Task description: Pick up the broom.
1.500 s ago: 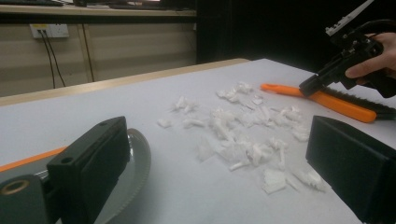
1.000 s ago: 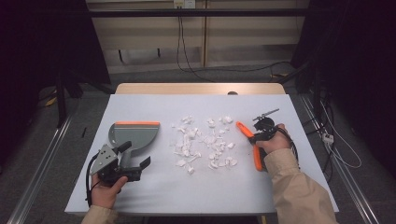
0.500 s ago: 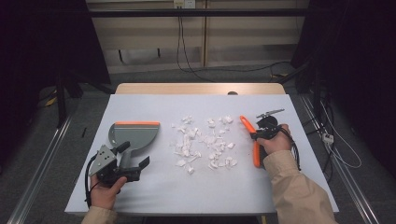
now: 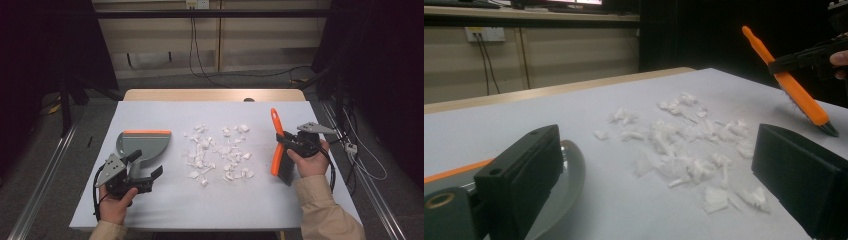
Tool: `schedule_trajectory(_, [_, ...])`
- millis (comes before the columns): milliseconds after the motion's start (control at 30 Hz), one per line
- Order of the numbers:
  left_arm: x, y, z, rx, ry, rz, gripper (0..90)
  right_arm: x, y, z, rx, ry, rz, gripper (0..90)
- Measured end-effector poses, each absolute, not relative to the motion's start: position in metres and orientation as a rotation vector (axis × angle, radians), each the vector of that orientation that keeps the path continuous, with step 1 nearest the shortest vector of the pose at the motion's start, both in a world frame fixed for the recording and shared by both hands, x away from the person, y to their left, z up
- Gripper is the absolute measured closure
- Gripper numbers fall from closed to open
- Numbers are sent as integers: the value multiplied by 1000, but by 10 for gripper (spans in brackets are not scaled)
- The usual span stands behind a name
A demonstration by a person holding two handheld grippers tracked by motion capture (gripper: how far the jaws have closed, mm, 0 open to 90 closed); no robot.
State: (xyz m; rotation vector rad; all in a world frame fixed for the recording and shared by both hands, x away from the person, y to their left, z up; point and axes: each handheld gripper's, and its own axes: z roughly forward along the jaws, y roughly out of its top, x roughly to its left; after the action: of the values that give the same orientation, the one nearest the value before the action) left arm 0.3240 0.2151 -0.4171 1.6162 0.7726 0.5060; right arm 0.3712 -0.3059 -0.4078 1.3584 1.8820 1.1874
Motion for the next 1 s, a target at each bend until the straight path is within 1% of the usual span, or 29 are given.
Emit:
schedule_trajectory(33, [324, 213, -416, 1616, 769, 501, 59, 371, -306, -408, 1358, 1882, 1187, 715])
schedule_trajectory(200, [324, 203, -414, 1631, 739, 476, 59, 347, -302, -398, 1247, 1803, 1277, 716])
schedule_trajectory(367, [325, 197, -415, 1647, 736, 470, 59, 337, -305, -393, 1207, 1765, 1314, 716])
schedule_trajectory(667, [327, 187, -413, 1637, 718, 446, 54, 325, -301, -388, 1155, 1725, 1376, 716])
schedule_trajectory(1000, [329, 176, -410, 1610, 699, 454, 48, 322, -287, -371, 1085, 1685, 1436, 716])
